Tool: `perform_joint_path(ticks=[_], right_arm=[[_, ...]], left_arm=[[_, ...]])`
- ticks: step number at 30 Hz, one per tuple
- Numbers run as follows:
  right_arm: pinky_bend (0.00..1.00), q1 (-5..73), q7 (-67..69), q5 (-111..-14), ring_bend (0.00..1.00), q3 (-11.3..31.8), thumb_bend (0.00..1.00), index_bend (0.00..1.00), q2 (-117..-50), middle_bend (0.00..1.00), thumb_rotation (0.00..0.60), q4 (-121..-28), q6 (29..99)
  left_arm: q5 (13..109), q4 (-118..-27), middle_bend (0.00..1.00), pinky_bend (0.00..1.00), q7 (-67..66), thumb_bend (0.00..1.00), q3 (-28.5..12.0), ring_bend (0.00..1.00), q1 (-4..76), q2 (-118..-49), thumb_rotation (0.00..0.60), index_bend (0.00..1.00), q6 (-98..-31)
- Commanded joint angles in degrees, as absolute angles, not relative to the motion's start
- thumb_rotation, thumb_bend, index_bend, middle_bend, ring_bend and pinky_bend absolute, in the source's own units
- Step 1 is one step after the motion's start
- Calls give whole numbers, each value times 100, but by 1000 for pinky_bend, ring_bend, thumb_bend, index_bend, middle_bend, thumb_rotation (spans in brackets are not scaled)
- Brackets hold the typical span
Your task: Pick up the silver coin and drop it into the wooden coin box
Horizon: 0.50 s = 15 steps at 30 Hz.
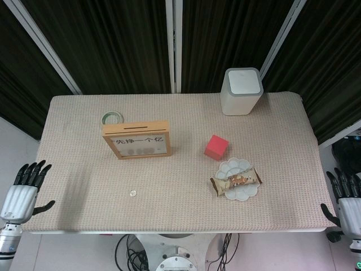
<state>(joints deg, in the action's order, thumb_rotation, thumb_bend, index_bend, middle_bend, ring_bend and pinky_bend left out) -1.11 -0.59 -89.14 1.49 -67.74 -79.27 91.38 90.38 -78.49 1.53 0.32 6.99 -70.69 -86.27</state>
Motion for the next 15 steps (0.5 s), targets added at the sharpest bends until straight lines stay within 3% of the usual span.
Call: perform_joint_path(ticks=[1, 15], right_arm=[[0, -102, -44, -8895, 0, 158, 219, 0, -6781, 0, 600, -7916, 9108], [0, -78, 79, -8840, 0, 200, 219, 0, -6799, 0, 600, -7845, 9031]], left_arm=[[9093, -7870, 0, 0, 208, 117, 73, 0, 719, -7031, 600, 74, -8582], [9466, -8054, 0, 7, 389, 130, 244, 0, 735, -7004, 600, 74, -8647]])
